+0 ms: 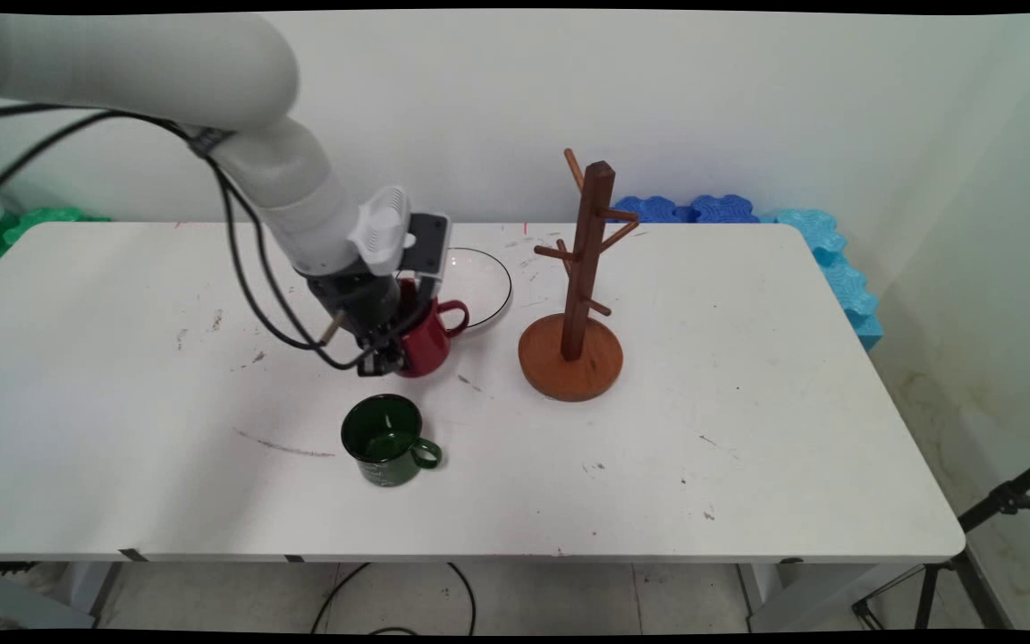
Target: Place the picked object on the table
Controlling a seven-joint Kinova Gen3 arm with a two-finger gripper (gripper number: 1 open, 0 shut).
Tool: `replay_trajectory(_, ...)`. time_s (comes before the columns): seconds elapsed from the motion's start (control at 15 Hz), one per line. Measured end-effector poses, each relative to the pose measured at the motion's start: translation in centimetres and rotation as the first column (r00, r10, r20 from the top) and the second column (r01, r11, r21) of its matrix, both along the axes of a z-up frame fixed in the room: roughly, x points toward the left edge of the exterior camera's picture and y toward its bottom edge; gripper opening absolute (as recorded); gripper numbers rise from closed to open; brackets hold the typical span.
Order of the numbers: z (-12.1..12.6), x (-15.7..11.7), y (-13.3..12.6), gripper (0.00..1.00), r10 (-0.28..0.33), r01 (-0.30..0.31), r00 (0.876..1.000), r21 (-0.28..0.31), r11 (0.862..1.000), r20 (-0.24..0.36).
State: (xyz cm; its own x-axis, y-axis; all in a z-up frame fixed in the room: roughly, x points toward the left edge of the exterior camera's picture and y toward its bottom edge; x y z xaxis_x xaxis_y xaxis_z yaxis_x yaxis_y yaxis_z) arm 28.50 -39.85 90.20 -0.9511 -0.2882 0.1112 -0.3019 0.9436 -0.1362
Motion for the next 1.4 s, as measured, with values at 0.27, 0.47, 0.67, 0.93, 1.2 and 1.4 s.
replay_trajectory(0.27,-2.4,-0.9,-1.9,0.00,0.009,-0.010,1.000,0.045,0.999,0.009)
replay_trajectory(0.47,-3.9,-1.5,-3.3,0.00,0.009,-0.010,1.000,0.063,0.998,0.012)
replay_trajectory(0.67,-5.0,-2.0,-4.3,0.00,0.008,-0.009,1.000,0.076,0.997,0.014)
replay_trajectory(0.93,-6.1,-2.6,-4.8,0.00,0.011,-0.012,1.000,0.100,0.995,0.012)
replay_trajectory(1.2,-6.7,-3.3,-5.1,1.00,0.004,-0.005,1.000,0.107,0.994,0.008)
replay_trajectory(1.4,-7.0,-3.5,-5.1,1.00,0.000,0.000,1.000,0.107,0.994,0.000)
